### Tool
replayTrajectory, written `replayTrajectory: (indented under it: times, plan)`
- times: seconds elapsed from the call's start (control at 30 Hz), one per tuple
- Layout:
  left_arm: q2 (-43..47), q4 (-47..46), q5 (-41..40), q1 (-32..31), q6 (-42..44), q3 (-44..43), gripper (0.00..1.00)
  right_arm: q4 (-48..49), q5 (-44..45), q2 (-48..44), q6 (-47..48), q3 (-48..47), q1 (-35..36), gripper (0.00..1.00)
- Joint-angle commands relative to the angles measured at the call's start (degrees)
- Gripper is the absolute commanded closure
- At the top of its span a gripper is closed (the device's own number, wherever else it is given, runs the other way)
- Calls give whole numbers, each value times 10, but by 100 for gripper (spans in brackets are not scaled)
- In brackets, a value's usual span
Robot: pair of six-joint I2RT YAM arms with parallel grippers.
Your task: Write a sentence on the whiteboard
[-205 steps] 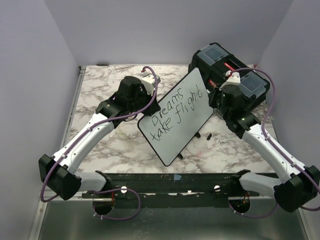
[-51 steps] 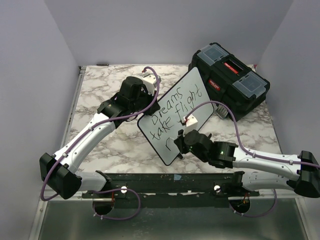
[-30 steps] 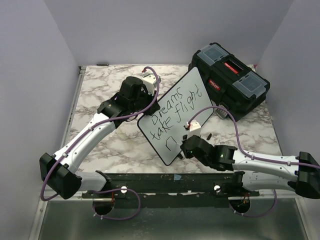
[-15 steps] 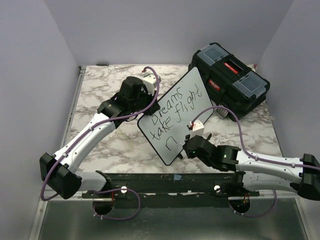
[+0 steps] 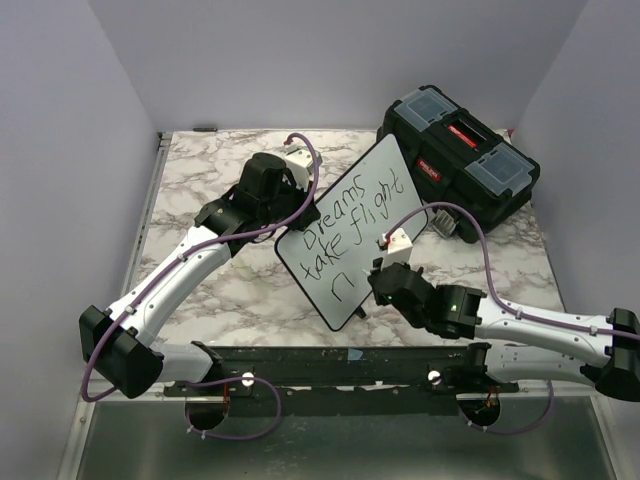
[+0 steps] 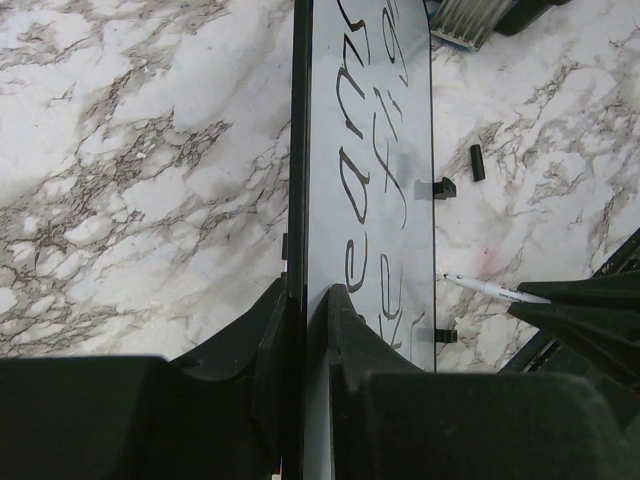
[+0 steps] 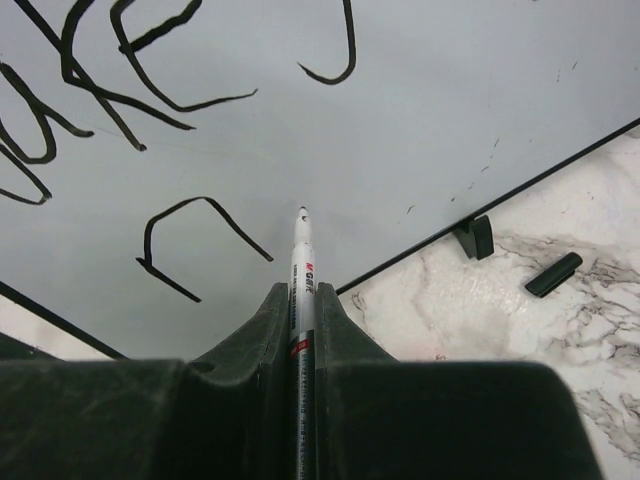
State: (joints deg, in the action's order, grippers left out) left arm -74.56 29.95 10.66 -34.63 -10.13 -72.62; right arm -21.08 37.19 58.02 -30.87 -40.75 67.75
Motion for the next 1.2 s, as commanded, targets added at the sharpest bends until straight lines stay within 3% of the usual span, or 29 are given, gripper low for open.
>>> replayTrajectory:
  times: [0.0,0.57,1.17]
  plan:
    - [-28,103,-60,-10,53,29,100,14,32,17,30,-27,-9,99]
    - [-28,104,-59,-10,54,29,100,88,-14,75,75,-48,-40,99]
    - [-28,104,-59,-10,53,29,100,96,-98,54,55,-6,-41,99]
